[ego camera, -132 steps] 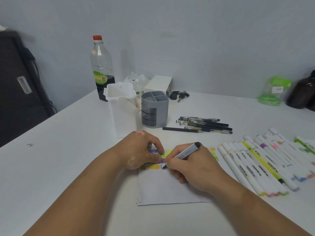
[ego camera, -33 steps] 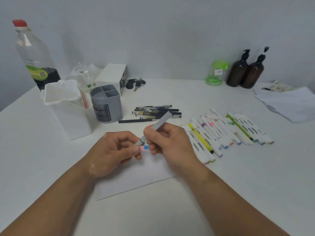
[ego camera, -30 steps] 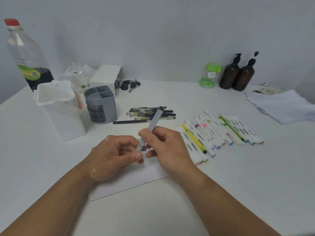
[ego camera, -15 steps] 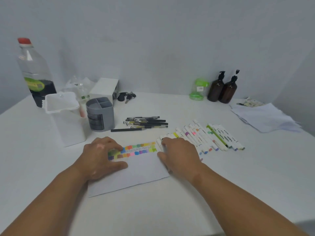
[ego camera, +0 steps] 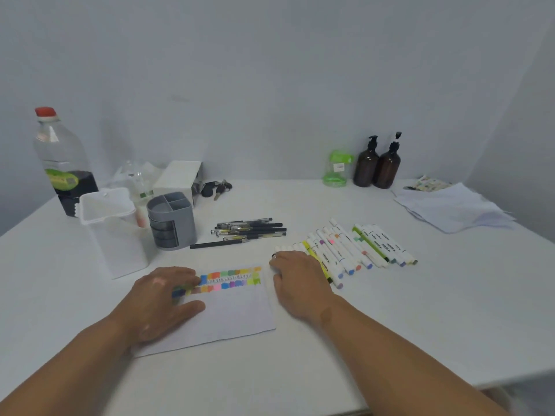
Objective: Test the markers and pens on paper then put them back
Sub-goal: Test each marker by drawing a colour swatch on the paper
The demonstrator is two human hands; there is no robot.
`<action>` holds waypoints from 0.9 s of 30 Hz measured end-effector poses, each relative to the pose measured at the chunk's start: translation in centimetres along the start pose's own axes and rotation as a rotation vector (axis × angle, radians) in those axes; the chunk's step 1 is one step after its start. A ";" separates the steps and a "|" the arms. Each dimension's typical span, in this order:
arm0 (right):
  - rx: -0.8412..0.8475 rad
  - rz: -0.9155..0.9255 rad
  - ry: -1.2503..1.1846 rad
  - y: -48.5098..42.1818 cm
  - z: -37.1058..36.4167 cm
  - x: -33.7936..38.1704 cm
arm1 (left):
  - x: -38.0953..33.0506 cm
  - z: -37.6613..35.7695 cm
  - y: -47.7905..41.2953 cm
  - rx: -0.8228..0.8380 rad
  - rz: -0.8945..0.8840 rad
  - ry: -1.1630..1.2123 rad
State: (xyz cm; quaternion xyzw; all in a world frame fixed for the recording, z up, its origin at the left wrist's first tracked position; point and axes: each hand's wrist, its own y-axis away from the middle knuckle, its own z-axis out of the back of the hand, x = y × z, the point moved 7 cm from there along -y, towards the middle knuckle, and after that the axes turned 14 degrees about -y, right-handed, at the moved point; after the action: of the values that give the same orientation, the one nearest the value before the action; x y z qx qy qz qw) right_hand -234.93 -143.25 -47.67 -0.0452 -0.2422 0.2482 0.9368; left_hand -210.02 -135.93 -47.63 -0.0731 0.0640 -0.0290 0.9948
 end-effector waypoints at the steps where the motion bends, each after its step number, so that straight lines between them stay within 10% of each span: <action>1: -0.012 -0.018 -0.001 0.0 0.2 -0.4 | -0.2 -0.1 -0.1 0.000 -0.004 -0.001; 27: -0.110 -0.030 -0.094 -2.3 2.9 -1.1 | -0.9 0.9 -2.4 -0.249 -0.013 0.182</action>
State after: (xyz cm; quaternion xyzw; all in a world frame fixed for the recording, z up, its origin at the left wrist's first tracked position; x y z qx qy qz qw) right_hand -236.10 -145.91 -45.13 -0.0811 -0.2997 0.2224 0.9242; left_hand -210.87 -138.14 -46.31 -0.1932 0.1564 -0.0338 0.9680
